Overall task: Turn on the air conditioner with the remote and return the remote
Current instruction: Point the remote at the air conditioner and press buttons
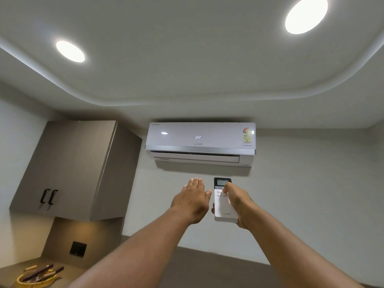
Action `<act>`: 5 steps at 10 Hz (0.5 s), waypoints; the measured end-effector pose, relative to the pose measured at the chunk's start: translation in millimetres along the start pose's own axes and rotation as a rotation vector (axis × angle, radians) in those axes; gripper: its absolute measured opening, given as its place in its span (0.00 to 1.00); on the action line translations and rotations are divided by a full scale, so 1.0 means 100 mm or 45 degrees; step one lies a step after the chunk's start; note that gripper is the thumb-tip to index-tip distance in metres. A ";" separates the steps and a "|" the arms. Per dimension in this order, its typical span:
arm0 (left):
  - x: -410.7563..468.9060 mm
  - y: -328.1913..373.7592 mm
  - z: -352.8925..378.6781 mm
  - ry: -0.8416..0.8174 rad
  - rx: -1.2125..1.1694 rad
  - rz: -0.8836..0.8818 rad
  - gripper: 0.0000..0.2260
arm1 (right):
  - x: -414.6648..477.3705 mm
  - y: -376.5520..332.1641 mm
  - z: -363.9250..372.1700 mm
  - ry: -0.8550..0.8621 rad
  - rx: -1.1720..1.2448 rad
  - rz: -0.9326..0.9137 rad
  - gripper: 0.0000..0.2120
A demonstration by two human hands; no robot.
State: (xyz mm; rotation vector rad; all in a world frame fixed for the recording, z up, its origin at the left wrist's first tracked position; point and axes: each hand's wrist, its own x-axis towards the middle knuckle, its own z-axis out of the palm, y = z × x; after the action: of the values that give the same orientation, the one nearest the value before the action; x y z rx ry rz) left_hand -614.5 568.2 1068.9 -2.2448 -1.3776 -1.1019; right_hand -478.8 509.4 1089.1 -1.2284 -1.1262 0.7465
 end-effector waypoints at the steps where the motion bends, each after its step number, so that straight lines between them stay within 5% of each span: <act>1: -0.02 0.03 -0.01 -0.002 -0.004 0.007 0.28 | -0.01 -0.01 0.01 0.010 -0.009 -0.006 0.06; 5: -0.03 0.06 -0.07 -0.006 -0.019 0.019 0.28 | -0.04 -0.06 0.05 0.031 -0.009 -0.023 0.06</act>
State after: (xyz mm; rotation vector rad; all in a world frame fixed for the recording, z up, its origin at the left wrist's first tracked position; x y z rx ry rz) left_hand -613.1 559.1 1071.7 -2.2662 -1.3565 -1.1066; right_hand -485.7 505.7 1093.2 -1.2286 -1.1196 0.7124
